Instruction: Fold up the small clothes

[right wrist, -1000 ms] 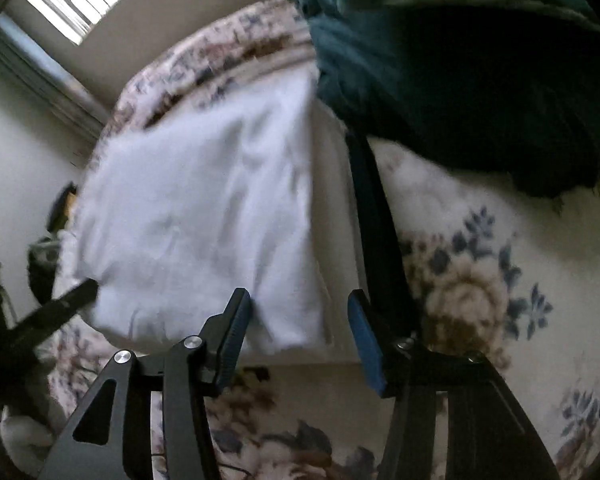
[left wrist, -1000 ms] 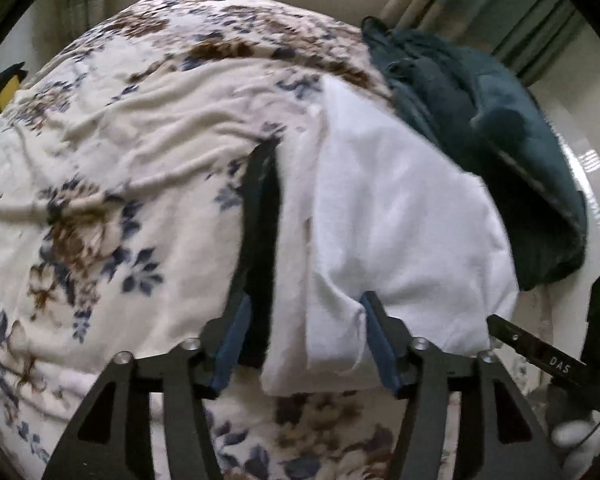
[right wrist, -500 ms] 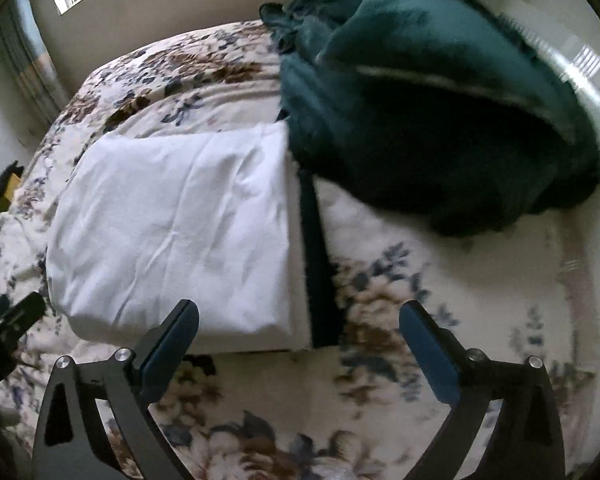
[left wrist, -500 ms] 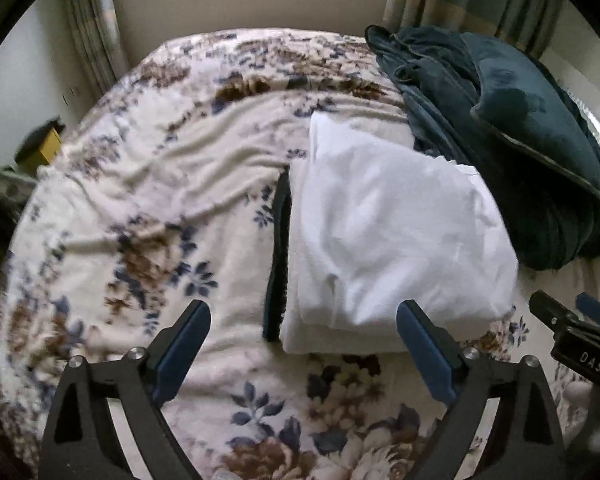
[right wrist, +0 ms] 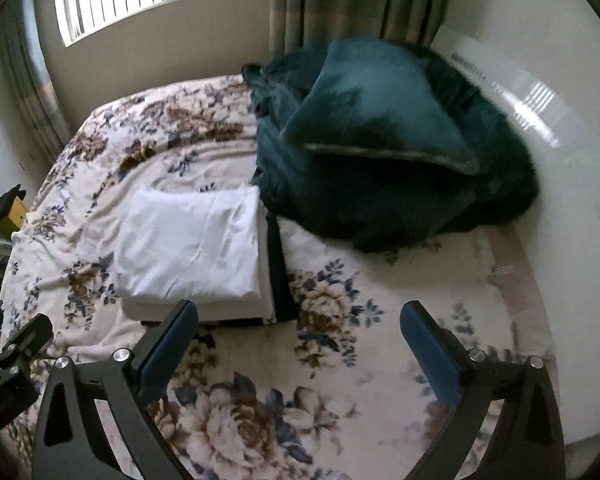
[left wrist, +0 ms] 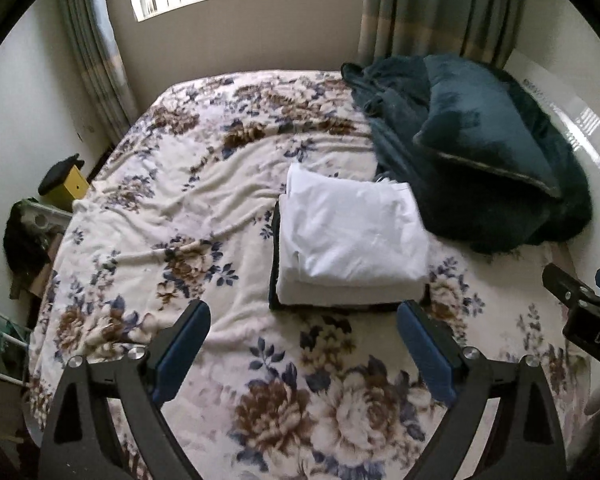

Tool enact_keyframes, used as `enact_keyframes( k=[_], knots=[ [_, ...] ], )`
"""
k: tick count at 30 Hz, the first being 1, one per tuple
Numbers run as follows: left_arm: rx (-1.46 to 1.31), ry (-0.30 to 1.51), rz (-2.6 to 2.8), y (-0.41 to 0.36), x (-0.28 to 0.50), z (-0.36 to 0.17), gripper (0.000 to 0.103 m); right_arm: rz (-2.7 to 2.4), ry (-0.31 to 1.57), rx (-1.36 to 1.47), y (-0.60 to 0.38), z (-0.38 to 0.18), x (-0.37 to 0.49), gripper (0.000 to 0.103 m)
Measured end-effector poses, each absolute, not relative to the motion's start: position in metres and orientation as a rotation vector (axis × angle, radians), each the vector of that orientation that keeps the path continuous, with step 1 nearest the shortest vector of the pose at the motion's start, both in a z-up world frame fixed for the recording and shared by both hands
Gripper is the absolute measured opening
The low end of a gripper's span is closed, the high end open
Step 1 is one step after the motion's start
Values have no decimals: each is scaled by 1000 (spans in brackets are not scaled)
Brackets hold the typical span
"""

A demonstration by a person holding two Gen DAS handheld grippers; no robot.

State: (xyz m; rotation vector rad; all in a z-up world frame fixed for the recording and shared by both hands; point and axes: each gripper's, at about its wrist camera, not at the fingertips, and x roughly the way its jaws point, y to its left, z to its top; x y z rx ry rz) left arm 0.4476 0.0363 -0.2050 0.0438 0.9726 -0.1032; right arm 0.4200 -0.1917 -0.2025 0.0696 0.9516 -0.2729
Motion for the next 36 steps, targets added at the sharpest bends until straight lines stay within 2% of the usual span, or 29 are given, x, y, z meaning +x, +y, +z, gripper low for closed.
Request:
enact_keyframes(
  k=[12,19,29,31,36],
  knots=[
    [37,847,-93,44,331,-89,95,-228,800,51,-177,-59,268,102],
    [29,806,-89,46,281,-56,95,-195,734,54,-171,-5,197,102],
    [13,786,-91,47,246,-45,96,-176,706,36,-172,19,149,103],
    [12,783,-95,46,243,-43,103,-180,699,28,-172,21,145,103],
    [11,756,-82,45,235,-36,103,-179,688,28,-176,24,142,103]
  ],
)
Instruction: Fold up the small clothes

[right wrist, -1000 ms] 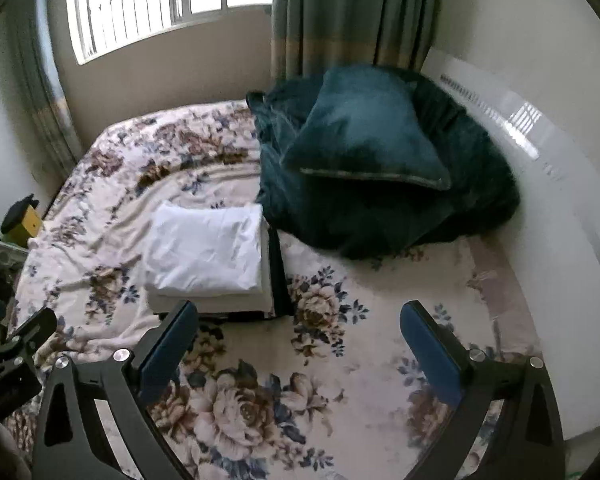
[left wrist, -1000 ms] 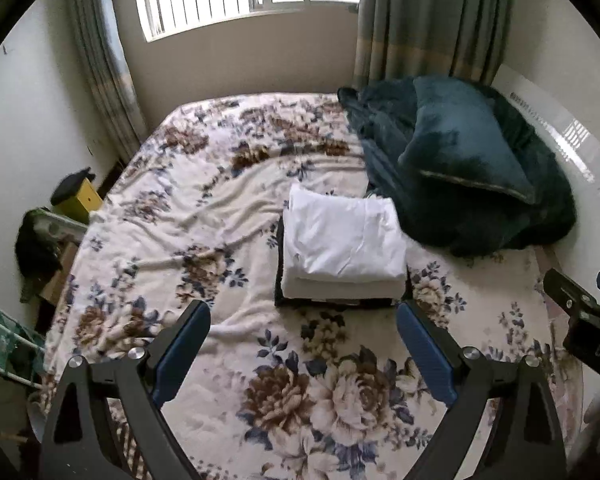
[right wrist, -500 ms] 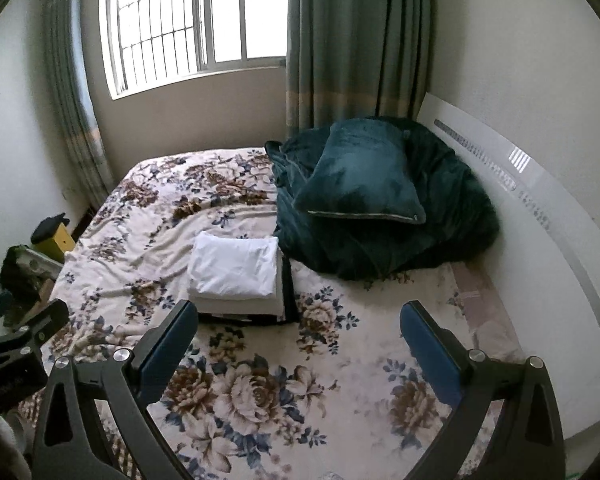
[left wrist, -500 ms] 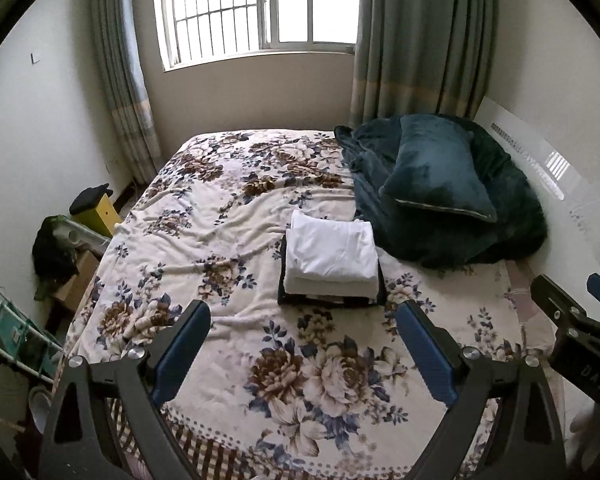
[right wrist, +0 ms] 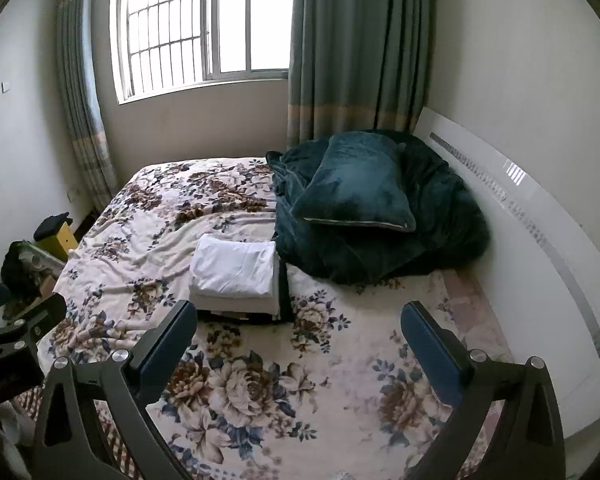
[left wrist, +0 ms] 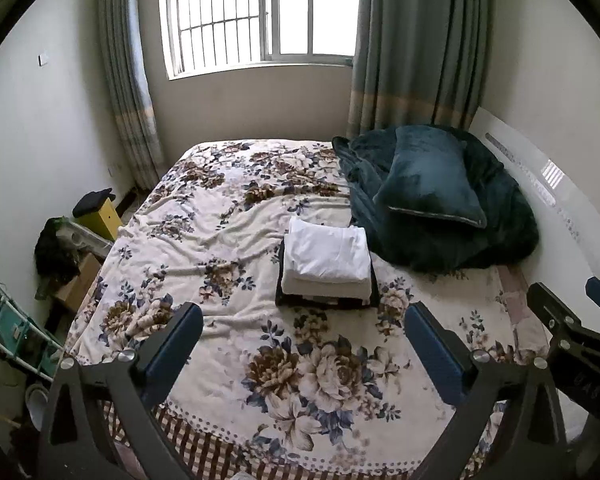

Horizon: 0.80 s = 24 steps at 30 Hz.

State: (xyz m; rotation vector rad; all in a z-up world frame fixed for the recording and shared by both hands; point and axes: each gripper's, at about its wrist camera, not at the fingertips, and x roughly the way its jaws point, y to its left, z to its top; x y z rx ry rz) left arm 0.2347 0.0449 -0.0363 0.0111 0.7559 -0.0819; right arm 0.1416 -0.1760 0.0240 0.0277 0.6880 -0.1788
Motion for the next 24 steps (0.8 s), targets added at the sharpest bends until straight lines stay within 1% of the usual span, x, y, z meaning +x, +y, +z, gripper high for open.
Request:
enact_keyframes(
  k=[24],
  knots=[
    [-2,750,-62,49,227,-35,103,-120,687,21,-174,29,150,103]
  ],
)
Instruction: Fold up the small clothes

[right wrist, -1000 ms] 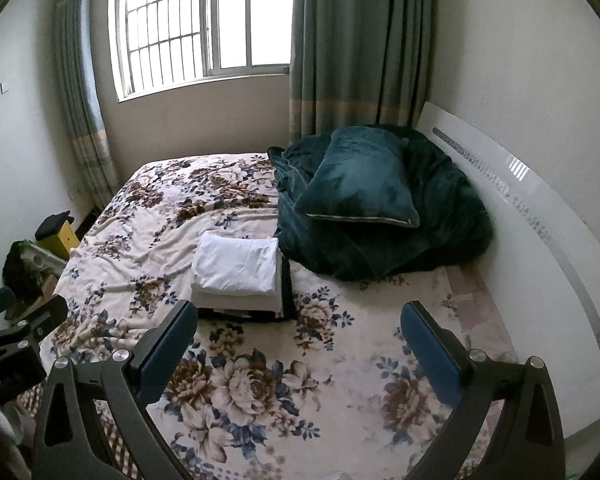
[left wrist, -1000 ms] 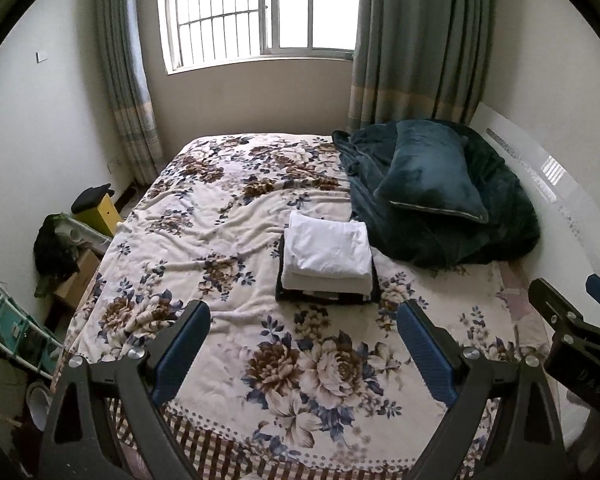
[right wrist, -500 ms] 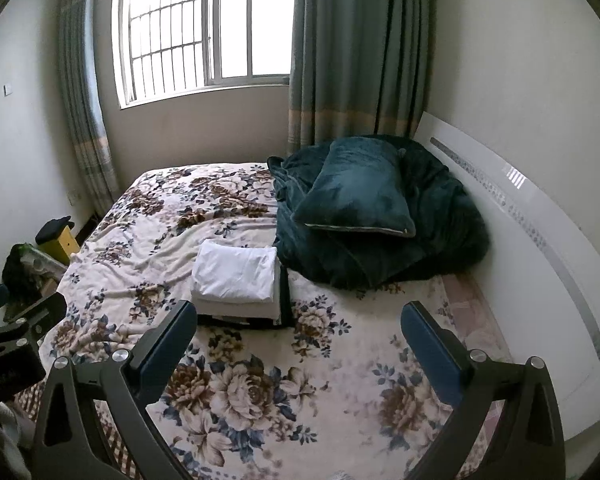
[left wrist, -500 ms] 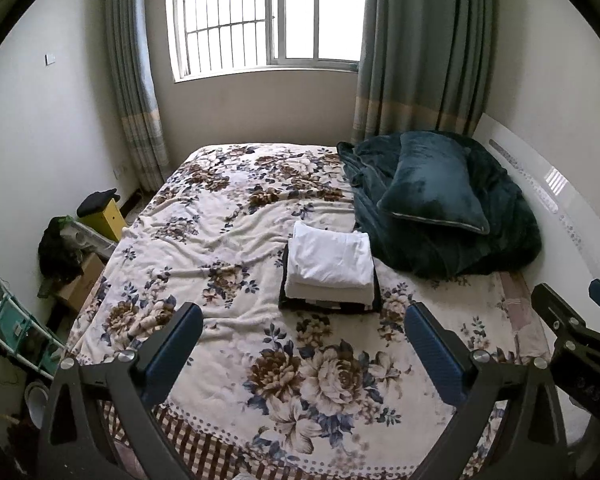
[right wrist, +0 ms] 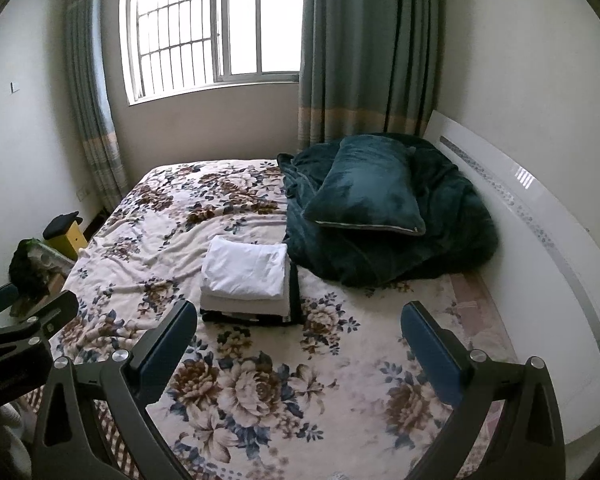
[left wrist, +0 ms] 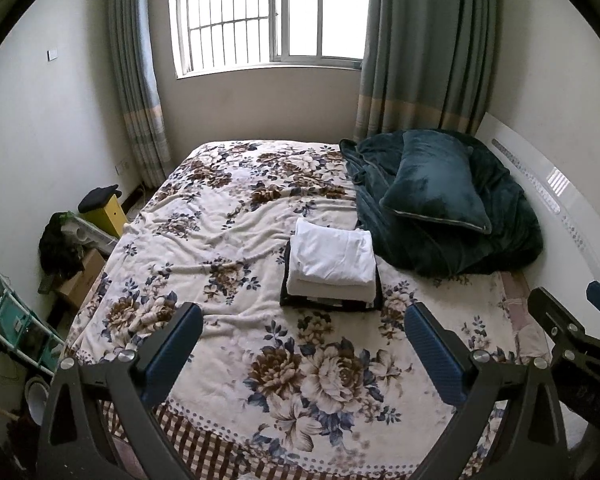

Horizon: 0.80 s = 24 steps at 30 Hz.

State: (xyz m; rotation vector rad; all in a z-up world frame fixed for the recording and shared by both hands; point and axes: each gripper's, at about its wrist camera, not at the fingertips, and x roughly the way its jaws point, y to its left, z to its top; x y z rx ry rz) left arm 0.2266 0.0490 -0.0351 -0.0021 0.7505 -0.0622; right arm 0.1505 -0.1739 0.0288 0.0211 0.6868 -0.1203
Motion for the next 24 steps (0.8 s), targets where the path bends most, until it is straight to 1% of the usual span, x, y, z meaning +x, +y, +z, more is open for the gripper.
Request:
enact_keyframes(
  k=[24],
  knots=[
    [4,738,-49,54,227,-32,103,-109,684,26,-175,28,153,103]
  ],
)
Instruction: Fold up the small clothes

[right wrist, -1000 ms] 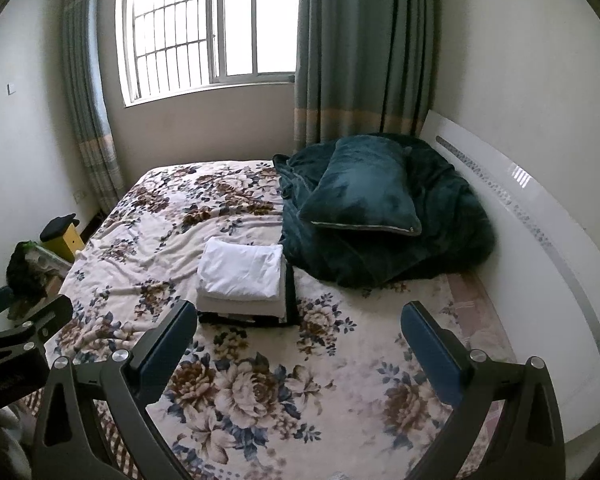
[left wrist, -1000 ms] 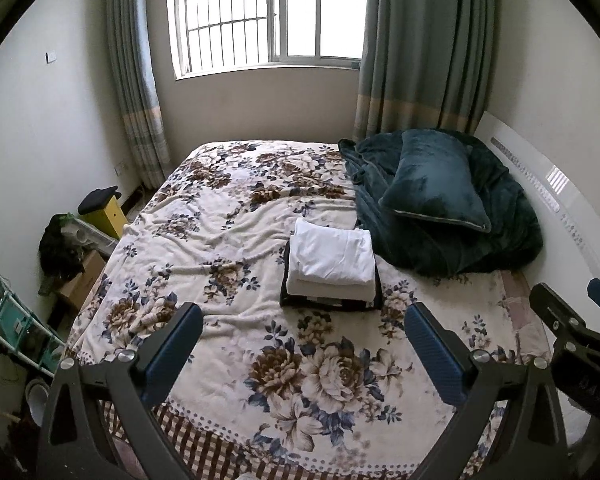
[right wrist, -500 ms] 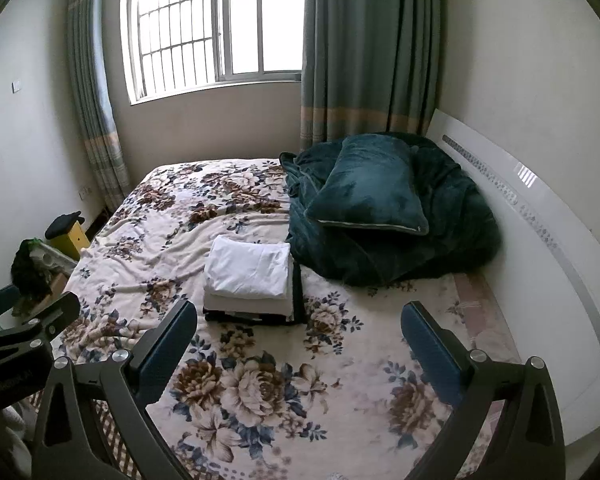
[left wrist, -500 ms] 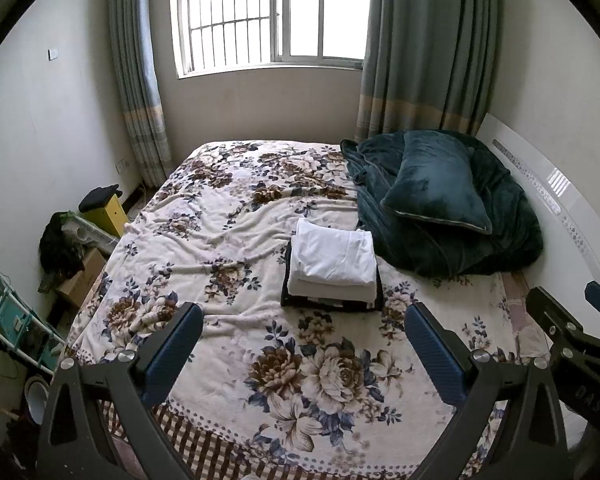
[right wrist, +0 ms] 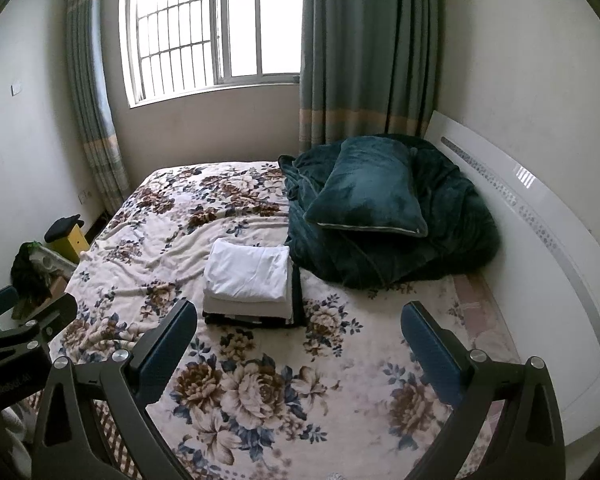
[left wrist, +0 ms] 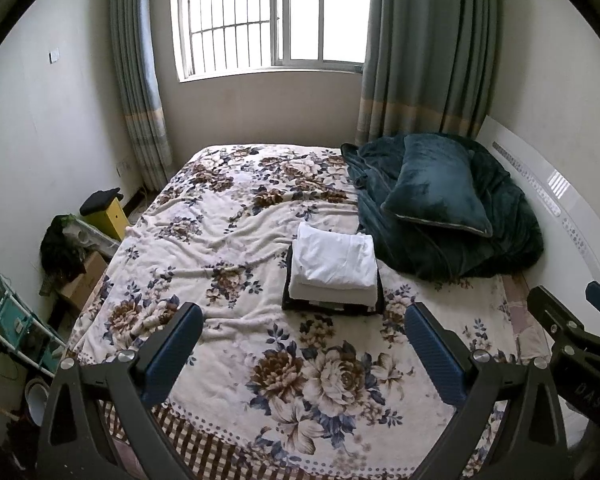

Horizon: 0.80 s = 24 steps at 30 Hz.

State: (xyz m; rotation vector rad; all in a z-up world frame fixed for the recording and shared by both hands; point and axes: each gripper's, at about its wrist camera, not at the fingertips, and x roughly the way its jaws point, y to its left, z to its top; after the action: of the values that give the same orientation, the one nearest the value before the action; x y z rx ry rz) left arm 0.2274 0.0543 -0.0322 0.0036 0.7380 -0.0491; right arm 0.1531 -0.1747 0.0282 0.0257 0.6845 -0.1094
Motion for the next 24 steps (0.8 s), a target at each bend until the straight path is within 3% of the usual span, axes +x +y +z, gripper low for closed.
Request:
enact_keyframes(
  k=[24],
  knots=[
    [5,733,-48,51,230,-28,103,-116,672,24,-171,30,154,103]
  ],
)
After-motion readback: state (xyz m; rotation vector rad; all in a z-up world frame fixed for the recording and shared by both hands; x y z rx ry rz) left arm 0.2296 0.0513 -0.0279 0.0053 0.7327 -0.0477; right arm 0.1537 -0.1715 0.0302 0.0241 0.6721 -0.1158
